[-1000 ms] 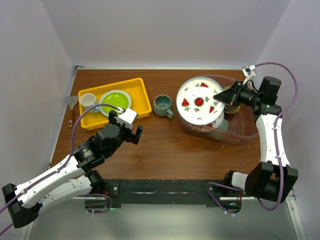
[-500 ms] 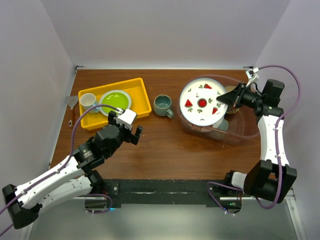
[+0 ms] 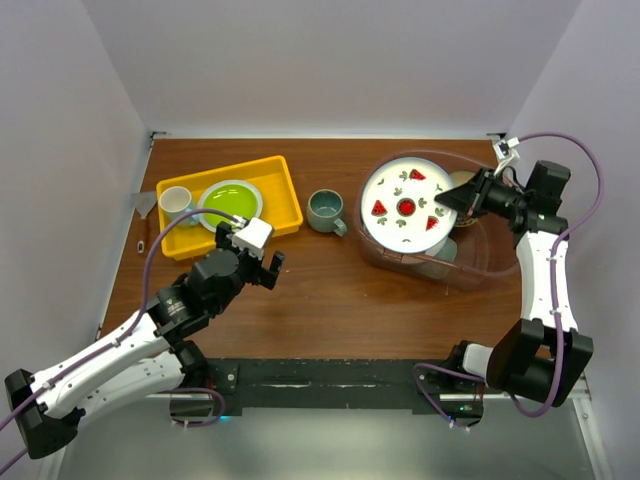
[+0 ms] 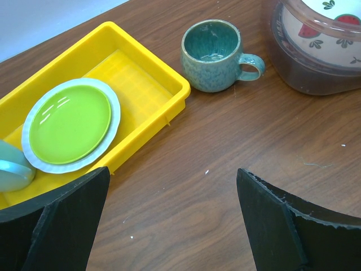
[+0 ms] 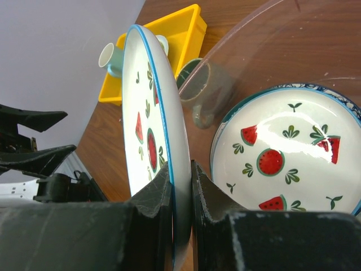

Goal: Place the mixed dishes into the plastic bin
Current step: Place the plate in the plastic bin.

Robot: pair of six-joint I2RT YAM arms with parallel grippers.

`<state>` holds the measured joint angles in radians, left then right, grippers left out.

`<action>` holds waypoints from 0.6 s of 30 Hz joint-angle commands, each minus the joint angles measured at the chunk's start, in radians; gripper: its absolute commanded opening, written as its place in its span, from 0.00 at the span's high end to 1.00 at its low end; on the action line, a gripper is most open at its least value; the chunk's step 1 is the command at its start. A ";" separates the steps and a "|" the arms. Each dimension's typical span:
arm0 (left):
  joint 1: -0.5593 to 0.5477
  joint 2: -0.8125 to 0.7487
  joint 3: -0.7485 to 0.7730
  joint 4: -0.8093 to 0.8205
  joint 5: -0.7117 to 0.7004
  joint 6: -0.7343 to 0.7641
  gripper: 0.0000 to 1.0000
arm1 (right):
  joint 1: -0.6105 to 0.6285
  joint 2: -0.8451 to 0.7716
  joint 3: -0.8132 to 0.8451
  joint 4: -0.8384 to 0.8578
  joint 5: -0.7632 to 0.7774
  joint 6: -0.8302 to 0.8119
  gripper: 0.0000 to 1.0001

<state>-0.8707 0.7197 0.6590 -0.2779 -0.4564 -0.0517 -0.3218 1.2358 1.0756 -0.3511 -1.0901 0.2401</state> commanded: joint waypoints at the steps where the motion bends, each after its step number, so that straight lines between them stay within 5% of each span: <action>1: 0.009 -0.006 0.001 0.040 0.001 -0.011 0.00 | -0.011 -0.039 0.015 0.047 -0.059 0.001 1.00; 18: 0.013 -0.003 0.001 0.040 0.010 -0.010 0.00 | -0.023 -0.022 0.017 -0.015 0.005 -0.065 1.00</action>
<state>-0.8646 0.7197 0.6590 -0.2779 -0.4522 -0.0517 -0.3374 1.2362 1.0748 -0.3962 -1.0542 0.1730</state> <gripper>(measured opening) 0.997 0.136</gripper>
